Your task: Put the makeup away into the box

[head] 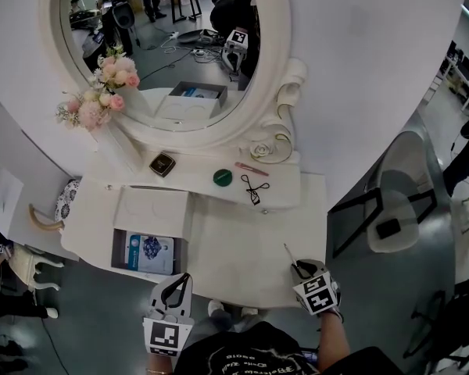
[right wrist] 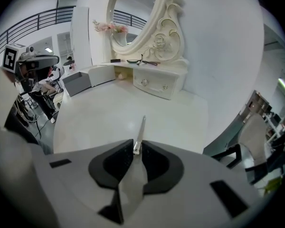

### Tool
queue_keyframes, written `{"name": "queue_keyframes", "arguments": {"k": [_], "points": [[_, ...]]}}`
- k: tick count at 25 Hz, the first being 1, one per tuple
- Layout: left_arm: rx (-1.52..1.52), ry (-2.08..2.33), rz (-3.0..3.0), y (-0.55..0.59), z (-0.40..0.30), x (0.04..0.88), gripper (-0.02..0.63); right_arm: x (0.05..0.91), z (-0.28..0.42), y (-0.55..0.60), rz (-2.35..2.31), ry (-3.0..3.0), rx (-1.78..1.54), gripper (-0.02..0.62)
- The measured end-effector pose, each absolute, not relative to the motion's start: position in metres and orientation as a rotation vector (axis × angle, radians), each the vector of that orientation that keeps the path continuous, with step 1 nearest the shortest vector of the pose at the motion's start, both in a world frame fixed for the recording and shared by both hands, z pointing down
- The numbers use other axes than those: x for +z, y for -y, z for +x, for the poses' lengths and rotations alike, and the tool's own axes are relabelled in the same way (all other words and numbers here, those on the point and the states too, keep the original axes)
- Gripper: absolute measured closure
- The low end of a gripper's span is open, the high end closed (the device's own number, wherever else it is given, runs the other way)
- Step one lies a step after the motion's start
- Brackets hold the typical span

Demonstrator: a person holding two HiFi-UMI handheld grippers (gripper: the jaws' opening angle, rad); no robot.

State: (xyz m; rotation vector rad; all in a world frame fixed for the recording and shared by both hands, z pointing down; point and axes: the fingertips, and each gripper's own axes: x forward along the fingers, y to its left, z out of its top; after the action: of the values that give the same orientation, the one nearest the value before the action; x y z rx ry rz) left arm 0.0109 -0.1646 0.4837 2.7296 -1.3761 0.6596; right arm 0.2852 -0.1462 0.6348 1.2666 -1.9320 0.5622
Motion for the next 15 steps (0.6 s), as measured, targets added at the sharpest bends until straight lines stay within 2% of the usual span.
{"name": "queue_keyframes", "arguments": {"k": [15], "points": [[0.644,1.376,2.715,0.1665,0.0082,0.486,0.591,0.6339,0.2858,0.147,1.289,1.914,0.61,0.551]]}}
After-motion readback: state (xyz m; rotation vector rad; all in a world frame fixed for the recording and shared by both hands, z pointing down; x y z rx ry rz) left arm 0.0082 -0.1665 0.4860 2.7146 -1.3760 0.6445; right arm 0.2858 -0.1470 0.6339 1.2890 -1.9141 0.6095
